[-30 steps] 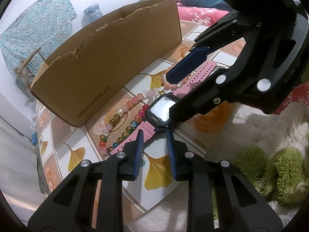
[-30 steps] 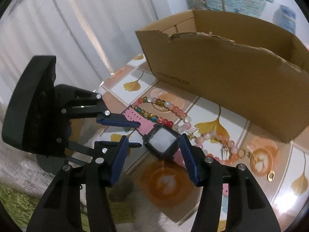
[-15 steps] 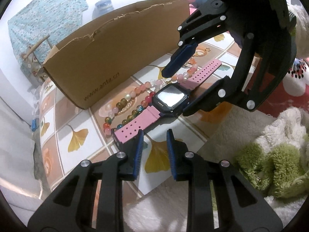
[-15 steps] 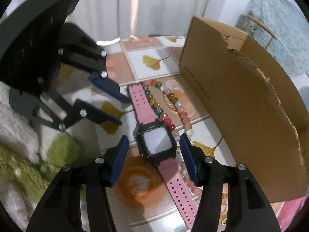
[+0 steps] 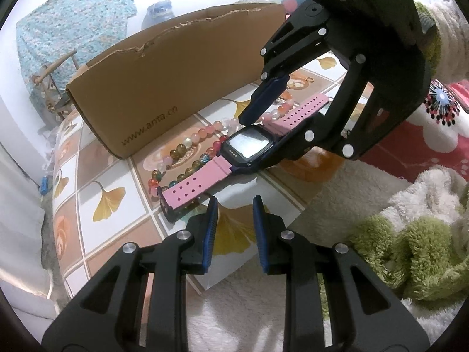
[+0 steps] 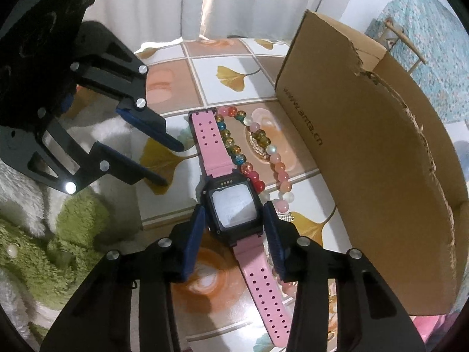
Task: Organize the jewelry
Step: 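Grasp the pink watch strap with the left gripper while the right gripper grasps the other strap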
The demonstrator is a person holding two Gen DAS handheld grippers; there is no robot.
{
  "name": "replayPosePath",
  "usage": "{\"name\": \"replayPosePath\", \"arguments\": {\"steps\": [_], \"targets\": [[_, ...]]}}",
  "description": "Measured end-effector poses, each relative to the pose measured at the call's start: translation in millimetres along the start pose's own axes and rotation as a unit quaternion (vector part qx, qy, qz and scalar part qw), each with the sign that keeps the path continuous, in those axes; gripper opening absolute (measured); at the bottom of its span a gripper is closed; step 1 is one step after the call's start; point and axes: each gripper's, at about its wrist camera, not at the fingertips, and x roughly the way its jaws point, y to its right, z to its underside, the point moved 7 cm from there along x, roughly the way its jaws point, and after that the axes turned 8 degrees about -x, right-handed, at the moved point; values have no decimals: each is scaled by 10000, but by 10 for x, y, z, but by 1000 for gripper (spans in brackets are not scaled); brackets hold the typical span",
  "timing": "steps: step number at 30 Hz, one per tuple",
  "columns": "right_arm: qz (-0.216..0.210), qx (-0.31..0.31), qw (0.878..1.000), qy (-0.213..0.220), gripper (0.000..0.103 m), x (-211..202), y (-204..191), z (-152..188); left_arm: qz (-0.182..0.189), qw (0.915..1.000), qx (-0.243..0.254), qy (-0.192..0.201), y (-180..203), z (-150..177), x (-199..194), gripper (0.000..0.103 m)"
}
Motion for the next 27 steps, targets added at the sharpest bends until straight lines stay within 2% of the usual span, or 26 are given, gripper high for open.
{"name": "replayPosePath", "arguments": {"steps": [7,14,21,27], "targets": [[211,-246,9994,-89,40,20,-45,-20,-61,9999,65,87,31,6,-20,24],[17,-289,9996,-39,40,-28,-125,14,-212,9994,245,141,90,16,-78,24],[-446,-161,9989,35,39,-92,-193,67,-368,9966,725,103,176,51,-95,24],[-1159,290,9927,189,38,-91,-89,77,-416,9945,961,94,212,46,-61,34]]}}
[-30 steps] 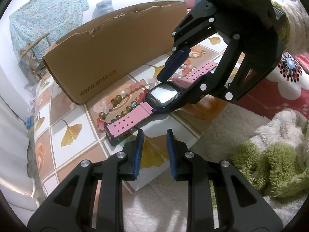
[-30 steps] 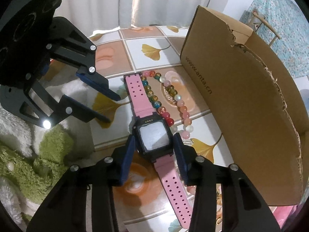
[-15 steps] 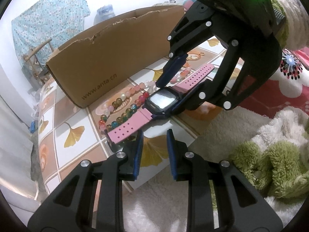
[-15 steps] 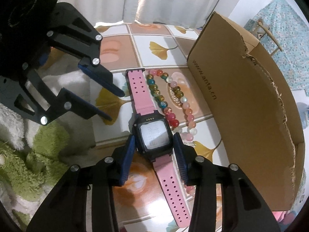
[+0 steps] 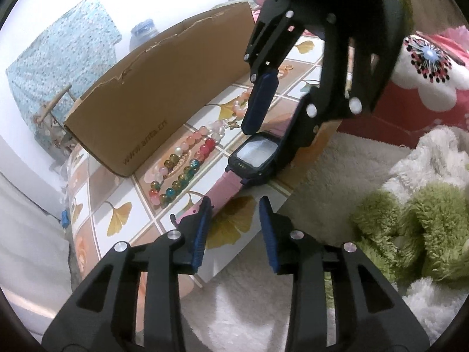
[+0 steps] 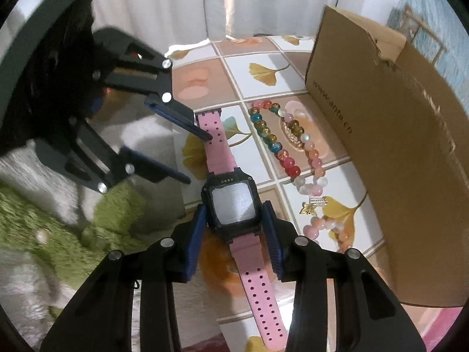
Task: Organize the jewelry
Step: 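Grasp the pink watch strap with the left gripper while the right gripper grasps the other strap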
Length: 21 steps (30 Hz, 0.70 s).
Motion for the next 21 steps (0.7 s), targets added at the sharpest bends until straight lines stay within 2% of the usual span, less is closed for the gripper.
{"name": "replayPosePath", "arguments": {"steps": [5,16,17,20,21], "targets": [[-605,354,9974,142,38,-5,109,11,-108,9997,194,57,5,-36,46,40],[-1739,923,9798,350,38,8,279,50,-244,9969,729,135,12,-174,180,40],[-1812,970,9780,367,38,9,293,52,-222,9966,780,130,22,-185,185,39],[-2013,1151,9719,417,38,8,329,70,-128,9955,941,54,54,-196,210,24],[-2027,1187,9711,431,38,8,335,77,-147,9949,999,71,64,-199,208,23]]}}
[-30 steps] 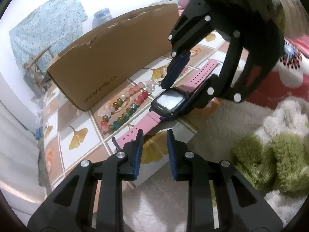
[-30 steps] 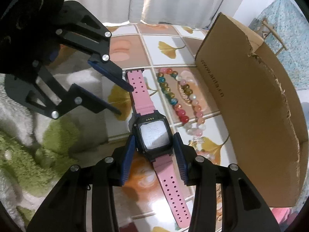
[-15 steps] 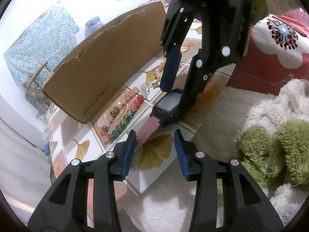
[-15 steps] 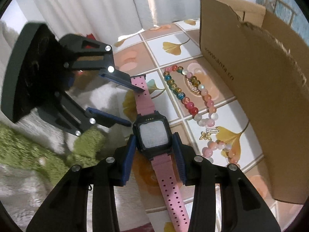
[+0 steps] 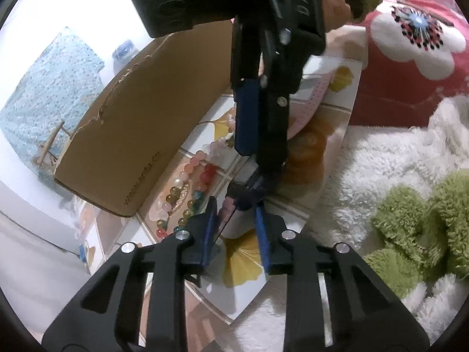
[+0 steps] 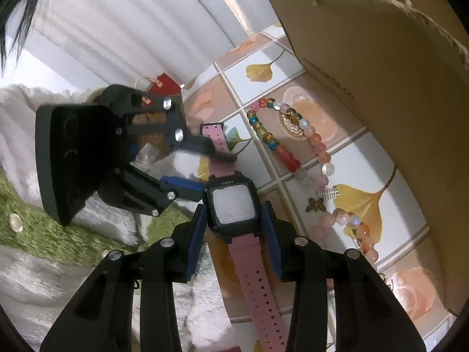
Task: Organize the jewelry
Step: 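Grasp the pink watch strap with the left gripper while the right gripper grasps the other strap, then lift the watch with both grippers and lower it into the cardboard box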
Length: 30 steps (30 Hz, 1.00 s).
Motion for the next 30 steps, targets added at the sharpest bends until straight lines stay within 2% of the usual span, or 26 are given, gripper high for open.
{"name": "replayPosePath", "arguments": {"steps": [5,12,16,17,19,20,23,30], "targets": [[53,60,10000,10,39,-28,-16,54,144,9999,79,8,30,-21,-35,17],[315,39,9995,-15,43,-91,-70,227,663,9968,-444,-110,-42,-77,-71,14],[752,-186,9970,8,43,-151,-111,267,1028,9910,-839,-195,-115,-96,-75,13],[869,-236,9959,8,41,-162,-114,272,1083,9898,-901,-210,-144,-98,-71,13],[1156,-357,9927,-26,23,-174,-103,284,1073,9900,-891,-219,-154,-90,-60,13],[1297,-392,9908,-58,17,-175,-85,285,1052,9905,-853,-222,-155,-82,-56,13],[1566,-445,9866,-68,6,-207,-59,302,926,9925,-765,-218,-153,-79,-57,13],[2069,-566,9767,-47,5,-259,-160,333,744,9951,-636,-115,-102,-69,-146,13]]}}
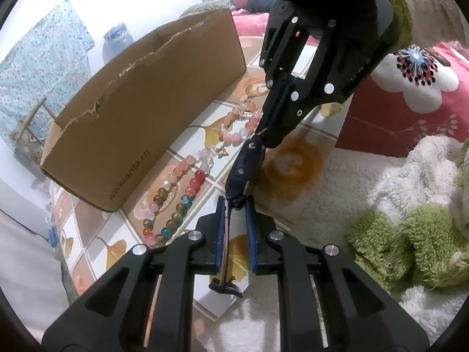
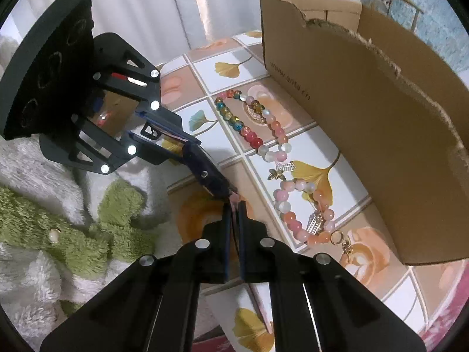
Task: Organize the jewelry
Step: 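Lift the watch with both grippers and lower it into the cardboard box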
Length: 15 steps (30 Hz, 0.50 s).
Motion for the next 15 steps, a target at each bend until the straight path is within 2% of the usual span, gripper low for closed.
{"name": "replayPosePath", "arguments": {"steps": [4,9,15], "targets": [[211,30,9997,131,5,-125,-56,-34,-207,9996,101,171,37,-54,-151,13],[784,-125,9957,482,5,-530,-128,-250,-701,9954,292,582,-11,-238,-497,13],[1455,-435,9836,969,5,-1113,76,-696,-1448,9786,658,1306,-368,-748,-946,13]]}}
